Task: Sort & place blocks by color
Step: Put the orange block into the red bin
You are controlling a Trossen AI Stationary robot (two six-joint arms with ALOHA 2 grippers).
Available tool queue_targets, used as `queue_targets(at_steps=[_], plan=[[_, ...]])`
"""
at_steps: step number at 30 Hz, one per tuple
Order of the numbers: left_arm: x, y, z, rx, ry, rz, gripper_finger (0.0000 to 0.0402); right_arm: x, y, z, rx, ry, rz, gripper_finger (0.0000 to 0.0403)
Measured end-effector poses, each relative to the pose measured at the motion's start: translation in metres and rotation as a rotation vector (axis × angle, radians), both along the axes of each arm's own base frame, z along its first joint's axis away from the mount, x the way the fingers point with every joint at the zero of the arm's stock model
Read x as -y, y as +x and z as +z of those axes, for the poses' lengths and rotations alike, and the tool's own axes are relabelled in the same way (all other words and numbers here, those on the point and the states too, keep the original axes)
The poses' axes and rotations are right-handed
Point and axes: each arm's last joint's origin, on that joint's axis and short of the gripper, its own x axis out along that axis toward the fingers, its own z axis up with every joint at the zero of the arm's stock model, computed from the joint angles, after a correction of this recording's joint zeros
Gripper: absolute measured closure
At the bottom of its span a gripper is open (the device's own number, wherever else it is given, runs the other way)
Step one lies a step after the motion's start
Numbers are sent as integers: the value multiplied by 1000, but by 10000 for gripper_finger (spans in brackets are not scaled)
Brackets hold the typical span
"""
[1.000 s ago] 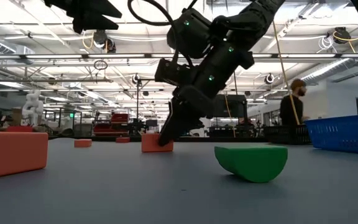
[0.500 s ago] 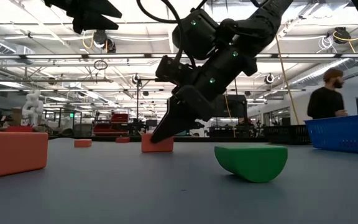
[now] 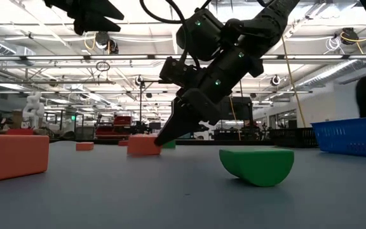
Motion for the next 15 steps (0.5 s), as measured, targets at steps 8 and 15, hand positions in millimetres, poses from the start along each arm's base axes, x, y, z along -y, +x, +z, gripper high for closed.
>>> queue_targets(at_steps=[8,15], plan=[[0,0,-1,-8,-2,1,163,6,0,5,9,-25,2,367],[0,0,-1,-13,-1,0,163,6,-2,26,73,-26,5,289]])
